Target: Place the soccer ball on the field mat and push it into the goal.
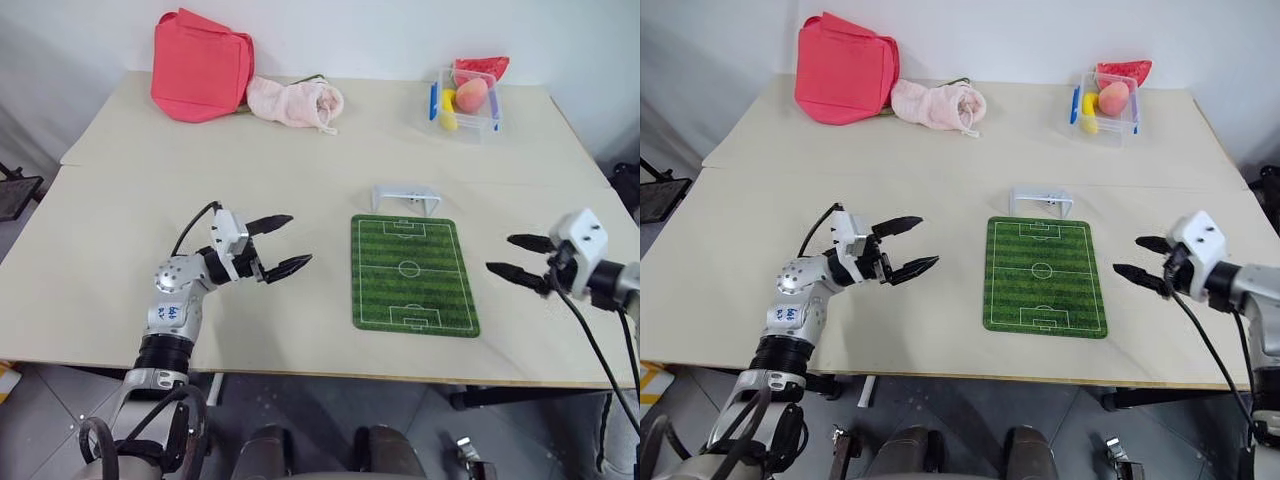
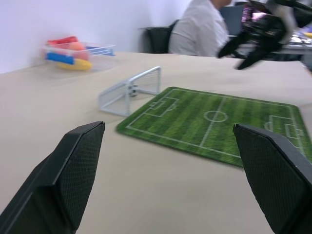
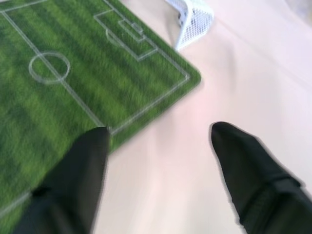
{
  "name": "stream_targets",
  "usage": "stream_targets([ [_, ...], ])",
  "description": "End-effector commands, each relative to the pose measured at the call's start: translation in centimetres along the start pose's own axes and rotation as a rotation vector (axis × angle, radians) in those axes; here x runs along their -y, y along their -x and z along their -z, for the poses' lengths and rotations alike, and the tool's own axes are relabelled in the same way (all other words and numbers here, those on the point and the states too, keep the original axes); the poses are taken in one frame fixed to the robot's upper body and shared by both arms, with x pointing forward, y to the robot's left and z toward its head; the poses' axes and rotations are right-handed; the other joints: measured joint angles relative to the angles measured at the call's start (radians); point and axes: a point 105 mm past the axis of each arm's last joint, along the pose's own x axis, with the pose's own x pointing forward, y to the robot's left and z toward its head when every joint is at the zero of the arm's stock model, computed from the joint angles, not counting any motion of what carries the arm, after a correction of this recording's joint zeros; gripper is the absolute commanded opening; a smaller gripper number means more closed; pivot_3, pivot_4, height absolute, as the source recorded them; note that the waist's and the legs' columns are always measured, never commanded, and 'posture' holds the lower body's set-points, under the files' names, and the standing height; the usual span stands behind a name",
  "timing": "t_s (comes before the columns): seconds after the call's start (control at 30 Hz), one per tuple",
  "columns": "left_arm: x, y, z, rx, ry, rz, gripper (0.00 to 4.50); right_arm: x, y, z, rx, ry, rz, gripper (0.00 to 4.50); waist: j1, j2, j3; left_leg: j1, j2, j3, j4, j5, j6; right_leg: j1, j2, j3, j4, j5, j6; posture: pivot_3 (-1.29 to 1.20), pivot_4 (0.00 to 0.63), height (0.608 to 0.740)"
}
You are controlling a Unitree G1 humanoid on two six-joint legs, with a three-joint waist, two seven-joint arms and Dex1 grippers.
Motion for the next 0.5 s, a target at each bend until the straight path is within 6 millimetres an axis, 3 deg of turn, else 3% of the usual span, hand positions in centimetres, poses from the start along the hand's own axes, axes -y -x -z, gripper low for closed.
stream_targets([
  [0.03, -0.3, 1.3, -1.4, 0.054, 0.002, -0.036, 4.50, 1.0, 2.6, -1.2, 0.128, -0.013, 0.018, 4.49, -0.002, 0.000, 0.000, 0.000, 0.000, 0.000, 0.000, 0.000, 0.000, 0.000, 0.000, 0.000, 0.000, 0.000, 0.000, 0.00, 0.150, 0.740],
  [0.3, -0.8, 3.3, -2.2, 0.088, 0.043, -0.079, 4.50, 1.4, 4.4, -0.3, 0.158, -0.070, -0.013, 4.49, -0.001, 0.000, 0.000, 0.002, 0.001, 0.001, 0.001, 0.000, 0.000, 0.002, 0.000, 0.001, 0.000, 0.000, 0.000, 0.00, 0.150, 0.740],
  [0.5, -0.6, 3.6, -1.8, 0.060, 0.080, -0.063, 4.50, 1.6, 3.8, 0.1, 0.132, -0.089, 0.009, 4.49, -0.001, 0.000, 0.000, 0.002, 0.001, 0.001, 0.001, 0.000, 0.000, 0.002, 0.000, 0.001, 0.000, 0.000, 0.000, 0.00, 0.150, 0.740],
])
